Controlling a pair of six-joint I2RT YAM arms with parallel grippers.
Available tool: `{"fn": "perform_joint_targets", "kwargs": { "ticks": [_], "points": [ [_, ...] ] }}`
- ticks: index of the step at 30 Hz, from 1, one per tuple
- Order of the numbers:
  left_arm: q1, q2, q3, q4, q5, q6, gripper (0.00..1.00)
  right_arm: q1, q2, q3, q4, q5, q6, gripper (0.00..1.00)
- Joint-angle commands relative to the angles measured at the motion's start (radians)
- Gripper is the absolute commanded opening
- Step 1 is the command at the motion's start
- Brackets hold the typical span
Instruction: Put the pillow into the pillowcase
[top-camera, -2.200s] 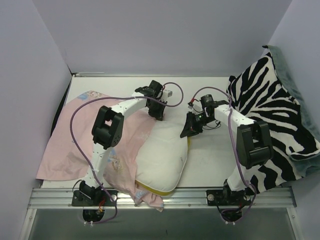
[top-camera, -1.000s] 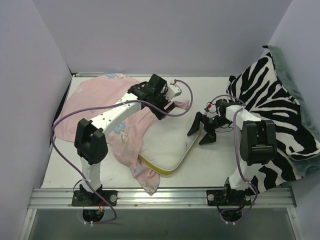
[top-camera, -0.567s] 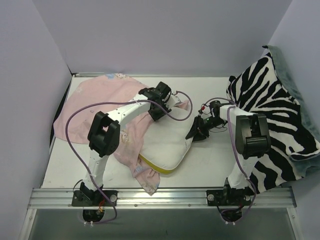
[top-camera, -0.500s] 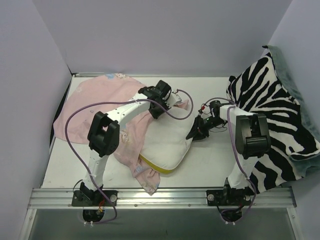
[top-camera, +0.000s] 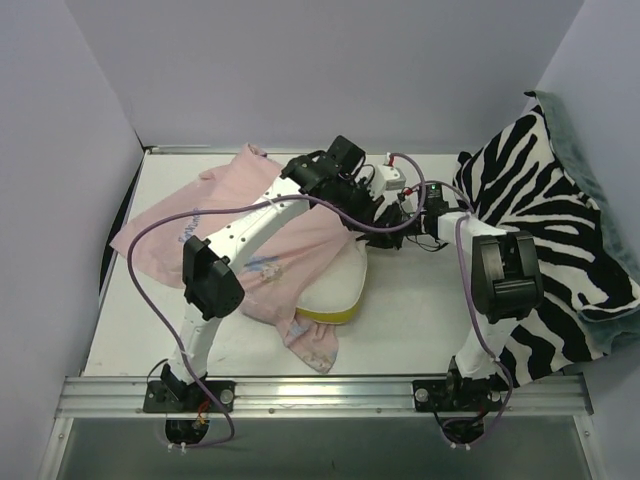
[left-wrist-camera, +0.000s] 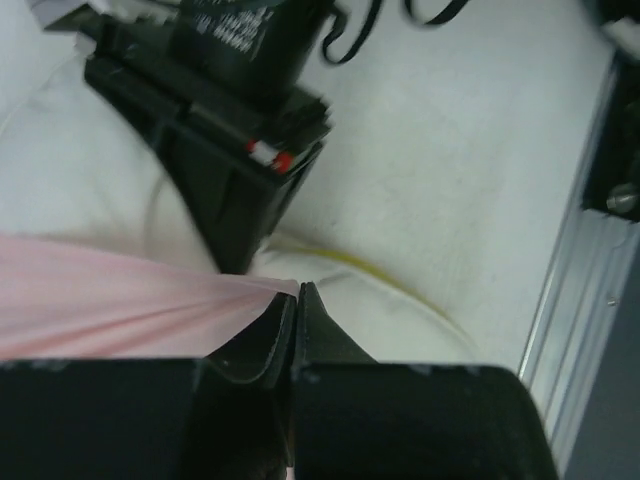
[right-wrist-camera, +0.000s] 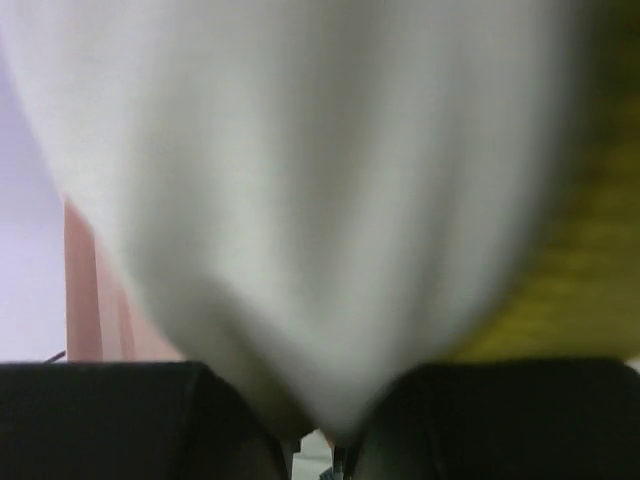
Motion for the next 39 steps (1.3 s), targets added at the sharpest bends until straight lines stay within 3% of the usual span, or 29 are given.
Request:
{"fn": "perform_joint_targets", "kwargs": {
  "ticks": [1,2,4,7,8,9,11,12,13,16,19,23,30,32,34,35,36,37,38,39],
  "points": [
    [-0.016,-0.028,0.121,-0.002,0.413,-0.116,0.00,0.030,-0.081,-0.026,0.644,-0.114,0.482,0.00],
    [-0.009,-0.020,0.124,-0.002,0.423,-0.124,0.00,0.038,-0.070,-0.045,0.724,-0.113,0.510,0.00],
    [0.011,-0.011,0.105,-0.004,0.422,-0.124,0.00,0.053,-0.056,-0.094,0.699,-0.082,0.447,0.00],
    [0.056,0.001,0.046,-0.007,0.331,-0.098,0.00,0.055,-0.020,-0.083,0.417,-0.012,0.169,0.00],
    [0.068,0.000,0.031,-0.008,0.290,-0.093,0.11,0.053,0.000,-0.083,0.334,0.004,0.136,0.00],
    [0.088,-0.006,0.014,-0.010,0.197,-0.092,0.36,0.050,0.008,-0.086,0.320,0.014,0.119,0.00],
    [0.103,-0.067,-0.058,-0.005,0.083,-0.084,0.50,0.029,0.019,-0.074,0.237,0.045,0.070,0.02],
    [0.117,-0.101,-0.093,0.001,-0.027,-0.083,0.58,0.022,0.017,-0.062,0.194,0.059,0.041,0.07],
    [0.125,-0.141,-0.136,0.023,-0.071,-0.075,0.60,0.009,0.014,-0.016,0.137,0.105,-0.040,0.24],
    [0.151,-0.321,-0.378,0.062,-0.207,-0.058,0.69,-0.002,-0.001,0.058,-0.138,0.159,-0.160,0.64],
    [0.165,-0.469,-0.579,0.065,-0.299,-0.031,0.73,-0.007,-0.052,0.084,-0.305,0.202,-0.263,0.75],
    [0.163,-0.582,-0.771,0.068,-0.306,-0.029,0.77,0.022,-0.115,-0.008,-0.389,0.167,-0.303,0.77],
    [0.113,-0.540,-0.851,0.143,-0.235,-0.090,0.83,0.154,-0.049,-0.056,-0.285,0.061,-0.257,0.69],
    [0.108,-0.507,-0.868,0.171,-0.231,-0.101,0.81,0.180,0.003,-0.024,-0.267,0.036,-0.237,0.61],
    [0.109,-0.481,-0.871,0.180,-0.240,-0.101,0.63,0.190,0.037,0.007,-0.254,0.030,-0.230,0.49],
    [0.108,-0.461,-0.868,0.179,-0.226,-0.090,0.53,0.191,0.058,0.016,-0.250,0.027,-0.223,0.46],
    [0.096,-0.456,-0.861,0.174,-0.191,-0.075,0.24,0.191,0.065,0.021,-0.241,0.024,-0.219,0.43],
    [0.081,-0.453,-0.847,0.166,-0.178,-0.037,0.11,0.191,0.068,0.026,-0.209,0.016,-0.193,0.35],
    [0.059,-0.460,-0.832,0.163,-0.162,-0.017,0.00,0.191,0.060,0.021,-0.179,-0.001,-0.168,0.29],
    [0.039,-0.465,-0.783,0.157,-0.136,-0.002,0.00,0.193,0.053,0.012,-0.137,-0.022,-0.135,0.22]
  ]
}}
